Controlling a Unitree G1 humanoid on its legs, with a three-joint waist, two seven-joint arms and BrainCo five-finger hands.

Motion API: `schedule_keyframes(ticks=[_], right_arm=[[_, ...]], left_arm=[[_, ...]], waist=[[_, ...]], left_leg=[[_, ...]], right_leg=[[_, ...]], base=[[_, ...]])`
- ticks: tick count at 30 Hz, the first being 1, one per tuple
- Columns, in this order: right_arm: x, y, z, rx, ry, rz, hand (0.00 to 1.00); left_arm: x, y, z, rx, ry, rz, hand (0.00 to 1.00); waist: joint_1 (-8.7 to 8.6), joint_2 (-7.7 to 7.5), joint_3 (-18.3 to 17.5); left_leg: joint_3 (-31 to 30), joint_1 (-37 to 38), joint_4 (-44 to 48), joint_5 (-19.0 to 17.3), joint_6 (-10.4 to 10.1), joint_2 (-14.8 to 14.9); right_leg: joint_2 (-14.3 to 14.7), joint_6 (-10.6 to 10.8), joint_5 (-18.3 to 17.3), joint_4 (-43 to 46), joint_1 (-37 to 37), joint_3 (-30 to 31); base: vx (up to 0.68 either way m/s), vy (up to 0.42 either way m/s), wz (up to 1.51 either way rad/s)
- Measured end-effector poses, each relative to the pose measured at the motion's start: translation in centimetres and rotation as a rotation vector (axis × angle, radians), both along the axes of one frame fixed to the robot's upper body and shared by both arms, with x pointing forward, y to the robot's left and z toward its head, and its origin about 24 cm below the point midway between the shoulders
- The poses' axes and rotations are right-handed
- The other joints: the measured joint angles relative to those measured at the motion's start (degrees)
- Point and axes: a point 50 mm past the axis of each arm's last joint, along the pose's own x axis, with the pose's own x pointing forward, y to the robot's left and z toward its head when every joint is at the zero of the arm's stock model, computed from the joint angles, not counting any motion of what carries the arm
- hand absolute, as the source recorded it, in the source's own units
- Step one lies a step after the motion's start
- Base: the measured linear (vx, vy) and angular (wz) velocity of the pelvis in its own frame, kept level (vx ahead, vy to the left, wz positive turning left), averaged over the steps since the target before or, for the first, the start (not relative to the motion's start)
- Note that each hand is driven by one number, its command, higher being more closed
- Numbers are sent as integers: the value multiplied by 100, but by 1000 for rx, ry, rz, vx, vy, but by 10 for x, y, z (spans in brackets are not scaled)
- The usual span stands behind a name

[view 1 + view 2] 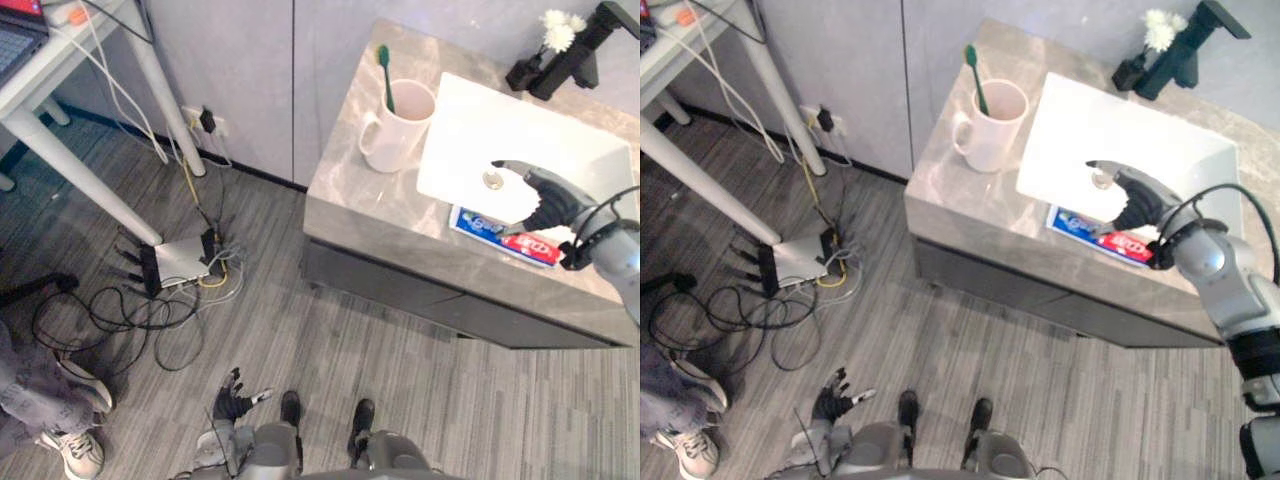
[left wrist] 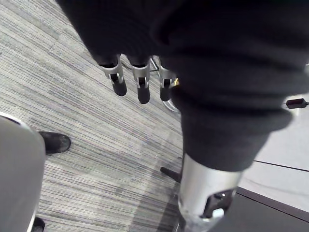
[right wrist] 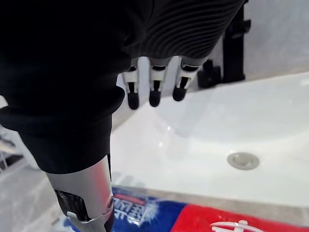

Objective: Organize washtable

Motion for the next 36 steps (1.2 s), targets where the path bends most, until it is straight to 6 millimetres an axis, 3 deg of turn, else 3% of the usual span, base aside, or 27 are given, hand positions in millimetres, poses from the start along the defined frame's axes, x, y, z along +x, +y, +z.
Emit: schedule_keyframes(ticks=[6, 7, 8, 14, 18, 24, 36], right_arm=[[-6, -4, 13, 49, -57, -2, 0], [-7, -3, 12, 48, -54, 3, 0], [-8, -5, 8, 49, -42, 0, 0], [-13, -14, -6, 57, 6, -38, 0], [-16, -18, -15, 55, 42, -56, 0], [-16, -33, -29, 66, 92, -127, 0], [-12, -32, -45, 70, 140, -145, 0]], left_arm=[[-2, 0, -2, 5, 16, -9, 0], [-3, 1, -2, 3, 21, -10, 0], [-3, 1, -2, 1, 24, -12, 0], [-5, 3, -3, -2, 32, -7, 0], [-6, 4, -4, -1, 38, -8, 0], [-7, 4, -6, -2, 51, -7, 0], [-7, 4, -6, -1, 50, -4, 0]], waist=[[-16, -22, -111], [-21, -44, -125], [-17, -69, -149], [-22, -95, -177], [-19, -111, -219], [-60, -80, -262], [-51, -83, -298]], left_leg=[[9, 6, -35, 13, -10, 12], [14, 39, -120, 73, -96, 5], [10, 61, -202, 131, -178, 2], [27, 65, -526, 423, 1, -31], [70, 67, -728, 590, 6, -45], [80, -1, -772, 667, 47, -46], [78, -193, -736, 727, 106, -148]], right_leg=[[31, 0, 1, -45, -4, 18], [31, 1, 1, -47, -13, 21], [37, 1, 1, -52, -23, 23], [48, 3, 2, -178, -99, 69], [61, 10, -3, -222, -198, 148], [58, 135, -95, -211, -262, 171], [8, 155, 16, -242, -430, 189]], base=[[-72, -26, -4], [-108, -47, -2], [-93, -46, 0], [-100, -42, -2], [-128, -36, -8], [-93, -25, -1], [38, 13, 2]])
